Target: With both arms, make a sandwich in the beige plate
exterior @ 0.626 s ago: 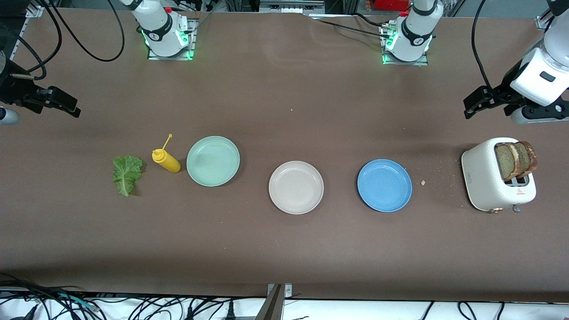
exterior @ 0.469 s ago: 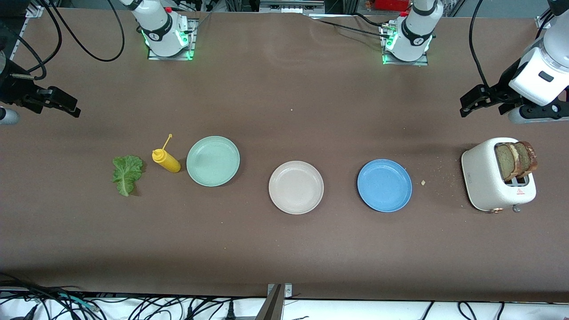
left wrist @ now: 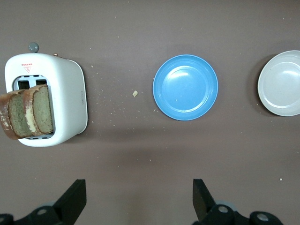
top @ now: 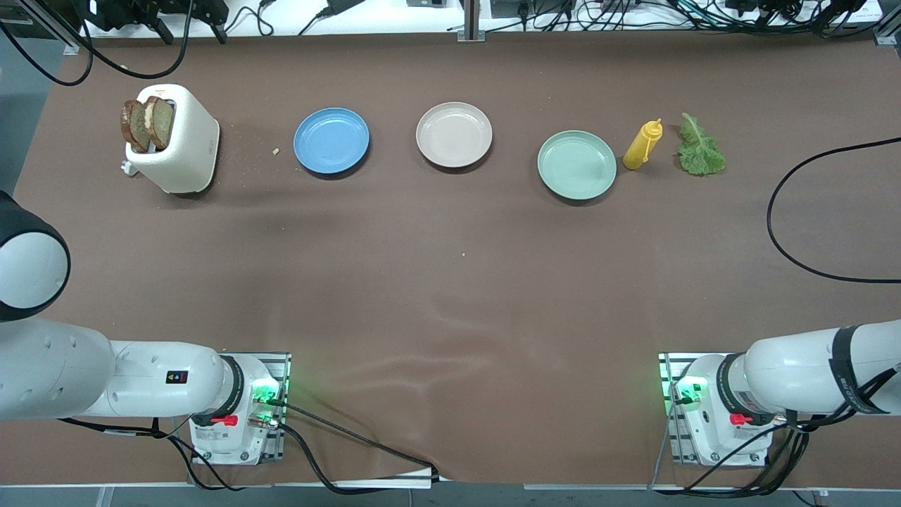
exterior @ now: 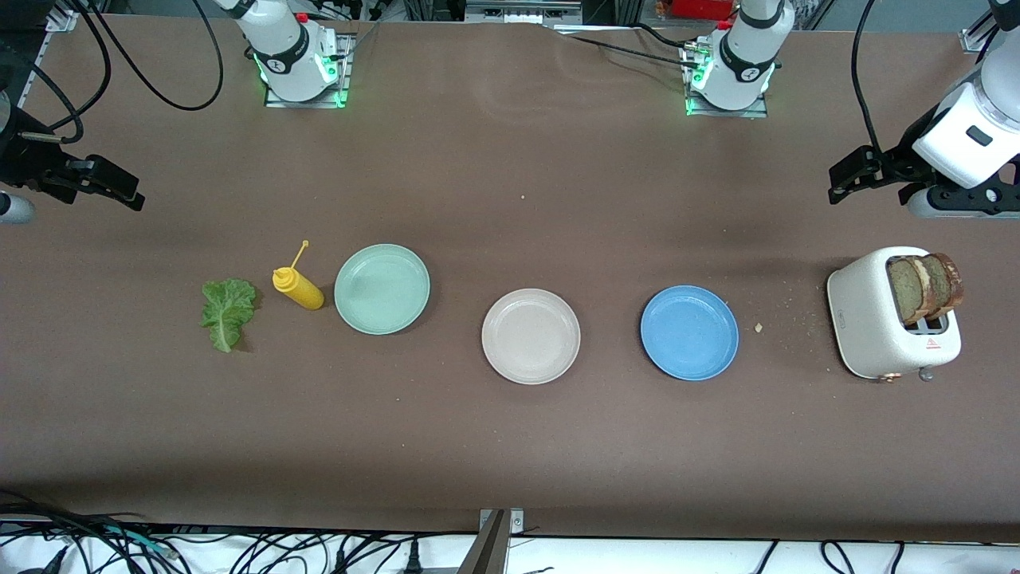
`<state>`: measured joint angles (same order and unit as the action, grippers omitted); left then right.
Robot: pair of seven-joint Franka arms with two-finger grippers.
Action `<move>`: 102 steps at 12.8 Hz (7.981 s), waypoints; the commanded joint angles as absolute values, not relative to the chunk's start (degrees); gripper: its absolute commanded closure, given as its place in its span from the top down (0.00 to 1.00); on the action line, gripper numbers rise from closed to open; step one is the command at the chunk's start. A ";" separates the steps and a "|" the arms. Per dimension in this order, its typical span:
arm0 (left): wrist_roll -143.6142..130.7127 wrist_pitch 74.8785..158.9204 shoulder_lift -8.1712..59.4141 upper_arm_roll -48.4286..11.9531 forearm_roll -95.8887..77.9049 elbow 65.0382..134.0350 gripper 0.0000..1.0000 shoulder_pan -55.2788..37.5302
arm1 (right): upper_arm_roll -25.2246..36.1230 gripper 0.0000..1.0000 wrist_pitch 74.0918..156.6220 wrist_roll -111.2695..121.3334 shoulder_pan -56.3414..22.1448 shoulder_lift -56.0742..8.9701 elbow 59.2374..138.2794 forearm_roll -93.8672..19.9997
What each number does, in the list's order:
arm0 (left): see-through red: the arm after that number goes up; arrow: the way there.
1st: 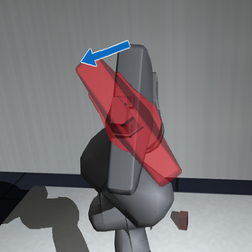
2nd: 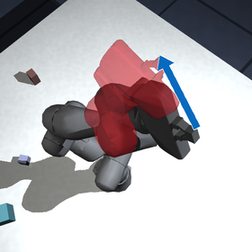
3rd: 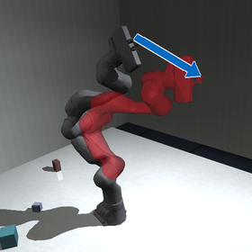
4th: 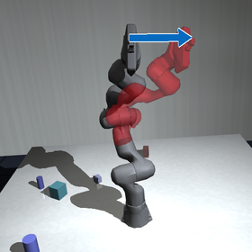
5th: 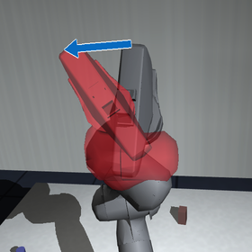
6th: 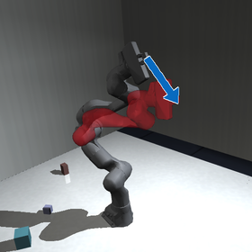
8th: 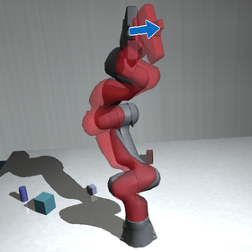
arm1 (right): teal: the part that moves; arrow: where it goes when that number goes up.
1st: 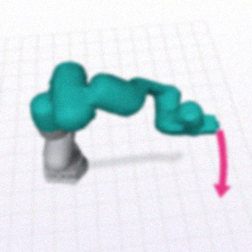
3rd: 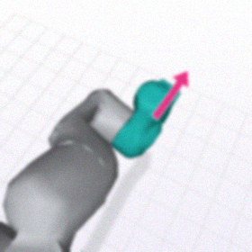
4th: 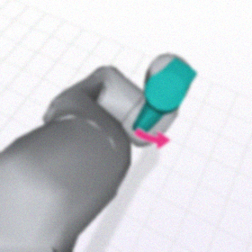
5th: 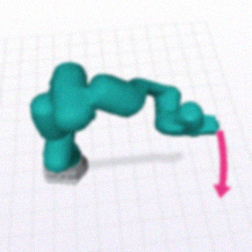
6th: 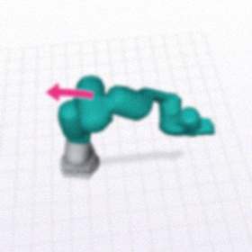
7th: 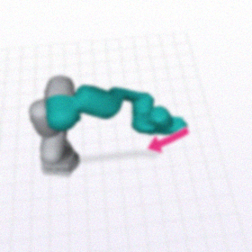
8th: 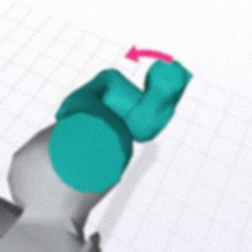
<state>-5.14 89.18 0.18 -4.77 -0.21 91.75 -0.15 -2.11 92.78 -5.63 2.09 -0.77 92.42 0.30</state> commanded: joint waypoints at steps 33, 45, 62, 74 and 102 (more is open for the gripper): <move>-5.27 87.71 1.05 -4.92 -1.14 89.65 1.00 0.53 | -1.85 1.00 92.11 -5.45 1.93 -0.62 91.58 0.18; -5.27 87.63 1.05 -4.92 -1.14 89.65 1.00 0.62 | -1.85 1.00 92.29 -5.45 1.93 -0.79 91.67 0.18; -5.27 87.19 1.05 -4.75 -1.14 89.65 1.00 0.62 | -1.85 1.00 92.37 -5.45 1.93 -0.70 91.58 0.18; -5.36 87.28 2.63 -4.57 0.70 89.74 1.00 0.79 | -1.93 1.00 92.29 -5.45 1.85 -0.79 91.58 0.18; 7.21 110.92 17.75 -4.48 12.04 102.66 0.00 18.10 | -2.02 1.00 92.37 -5.45 1.84 -0.79 91.58 0.09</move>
